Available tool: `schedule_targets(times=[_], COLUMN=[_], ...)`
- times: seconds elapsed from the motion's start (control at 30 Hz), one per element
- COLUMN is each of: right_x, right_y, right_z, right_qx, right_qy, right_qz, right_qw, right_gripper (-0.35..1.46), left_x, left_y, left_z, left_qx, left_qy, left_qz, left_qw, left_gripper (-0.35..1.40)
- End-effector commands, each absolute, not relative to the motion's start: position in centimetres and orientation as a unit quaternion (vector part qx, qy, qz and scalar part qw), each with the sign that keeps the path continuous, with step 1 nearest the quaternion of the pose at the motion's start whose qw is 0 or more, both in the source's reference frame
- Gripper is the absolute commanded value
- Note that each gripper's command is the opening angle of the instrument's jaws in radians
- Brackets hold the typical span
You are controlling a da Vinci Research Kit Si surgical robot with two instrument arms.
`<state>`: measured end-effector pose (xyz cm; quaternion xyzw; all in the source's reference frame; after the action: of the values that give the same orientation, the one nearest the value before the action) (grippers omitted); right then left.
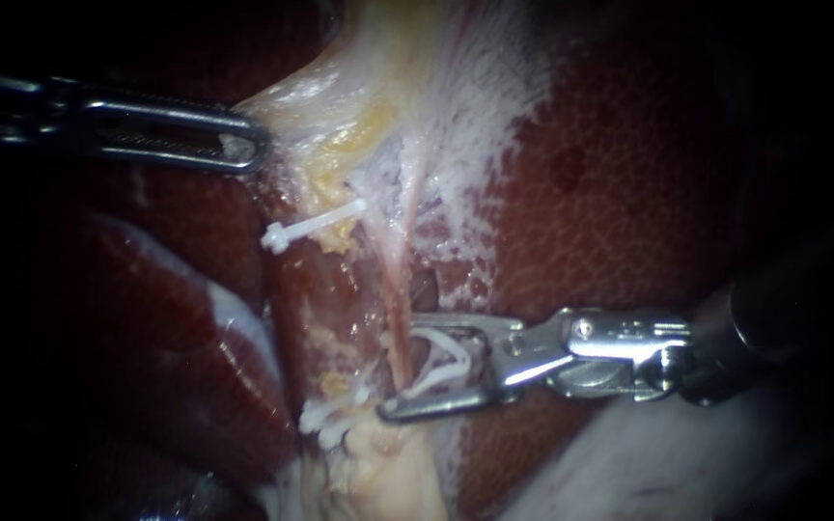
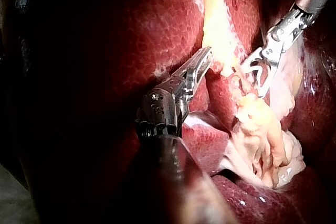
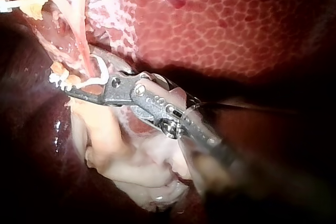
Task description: Clipping first clip right tube
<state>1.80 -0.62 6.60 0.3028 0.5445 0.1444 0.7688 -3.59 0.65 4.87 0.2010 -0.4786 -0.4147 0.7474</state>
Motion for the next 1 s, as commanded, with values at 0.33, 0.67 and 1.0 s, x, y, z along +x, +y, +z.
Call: schedule_targets(times=[0.33, 0.67, 1.0], right_x=[1.84, 1.87, 1.84], right_y=[-0.8, -0.69, -0.55], right_z=[6.27, 6.18, 6.35], right_qx=[0.369, 0.405, 0.405], right_qy=[0.531, 0.531, 0.526], right_qz=[0.177, 0.167, 0.188], right_qw=[0.742, 0.725, 0.724], right_gripper=[0.49, 0.45, -0.2], left_x=[-3.59, -3.59, -3.6], left_y=[0.65, 0.65, 0.66], left_z=[4.87, 4.87, 4.87], left_qx=[0.201, 0.201, 0.201], left_qy=[-0.479, -0.479, -0.479], left_qz=[-0.415, -0.415, -0.415], left_qw=[0.747, 0.747, 0.747], left_gripper=[-0.35, -0.35, -0.35])
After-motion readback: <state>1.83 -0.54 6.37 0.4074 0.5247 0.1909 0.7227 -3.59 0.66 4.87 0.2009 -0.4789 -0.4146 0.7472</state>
